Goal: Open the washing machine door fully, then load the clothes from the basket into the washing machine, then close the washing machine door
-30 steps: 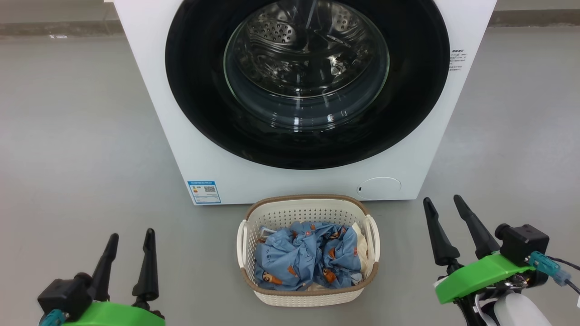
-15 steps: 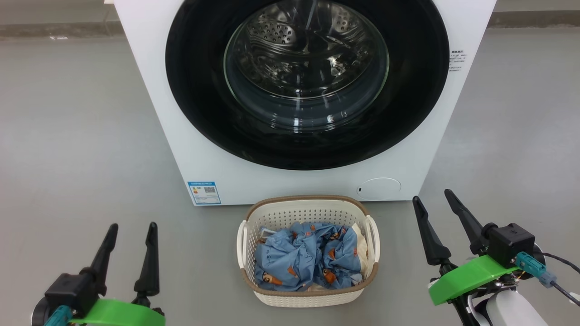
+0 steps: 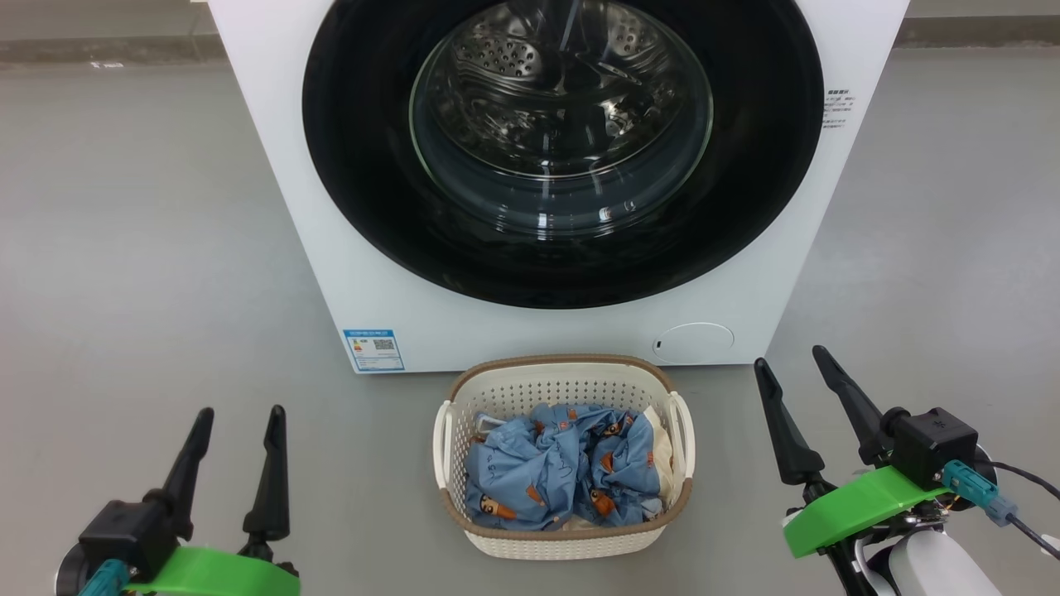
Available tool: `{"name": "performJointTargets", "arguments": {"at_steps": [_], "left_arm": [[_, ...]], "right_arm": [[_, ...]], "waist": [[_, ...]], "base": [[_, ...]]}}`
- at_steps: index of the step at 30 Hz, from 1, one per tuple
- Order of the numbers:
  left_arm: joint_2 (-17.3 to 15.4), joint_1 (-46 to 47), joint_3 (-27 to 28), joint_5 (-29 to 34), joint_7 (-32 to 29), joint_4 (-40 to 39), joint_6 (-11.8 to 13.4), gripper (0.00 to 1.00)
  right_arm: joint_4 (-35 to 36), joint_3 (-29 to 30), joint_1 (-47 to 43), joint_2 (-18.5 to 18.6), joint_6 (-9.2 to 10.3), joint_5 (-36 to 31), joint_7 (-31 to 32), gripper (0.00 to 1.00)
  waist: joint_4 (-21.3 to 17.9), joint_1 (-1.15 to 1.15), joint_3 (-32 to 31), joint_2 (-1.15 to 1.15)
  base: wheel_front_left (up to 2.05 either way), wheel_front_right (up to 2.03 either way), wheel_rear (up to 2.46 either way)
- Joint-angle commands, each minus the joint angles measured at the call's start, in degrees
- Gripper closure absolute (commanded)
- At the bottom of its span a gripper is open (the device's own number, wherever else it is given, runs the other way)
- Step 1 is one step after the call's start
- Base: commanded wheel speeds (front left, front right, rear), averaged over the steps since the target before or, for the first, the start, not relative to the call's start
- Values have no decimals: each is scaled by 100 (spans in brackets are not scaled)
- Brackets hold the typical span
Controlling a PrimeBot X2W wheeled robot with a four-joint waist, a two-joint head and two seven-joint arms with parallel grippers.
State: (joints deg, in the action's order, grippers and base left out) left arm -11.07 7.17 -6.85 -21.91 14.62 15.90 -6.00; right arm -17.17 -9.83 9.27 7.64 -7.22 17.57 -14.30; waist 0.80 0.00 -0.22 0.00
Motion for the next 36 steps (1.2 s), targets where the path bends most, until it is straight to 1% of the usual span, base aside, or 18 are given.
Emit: {"name": "performJointTargets", "arguments": {"at_steps": [1,19,24,30,36], "left_arm": [[-96,285,229,65,38,-131,-11,0],[-99,286,222,108,38,-74,-41,0],[-103,275,206,186,38,-45,12,0],[-92,263,211,211,38,-55,13,0],[-89,261,206,205,38,-41,9,0]], "right_arm": [[156,-117,265,61,-26,-47,-70,0],[140,-184,273,96,-26,-36,-70,0],[135,-209,271,116,-26,-21,-70,0],[130,-229,269,146,-26,3,-70,0],[139,-225,271,153,-26,15,-70,0]], "waist": [[-1,0,1,0],[-37,0,-9,0],[-48,0,-28,0],[-50,0,-52,0],[-50,0,-44,0]], "base": [[0,0,0],[0,0,0],[17,17,-33],[64,64,-128],[112,112,-225]]}}
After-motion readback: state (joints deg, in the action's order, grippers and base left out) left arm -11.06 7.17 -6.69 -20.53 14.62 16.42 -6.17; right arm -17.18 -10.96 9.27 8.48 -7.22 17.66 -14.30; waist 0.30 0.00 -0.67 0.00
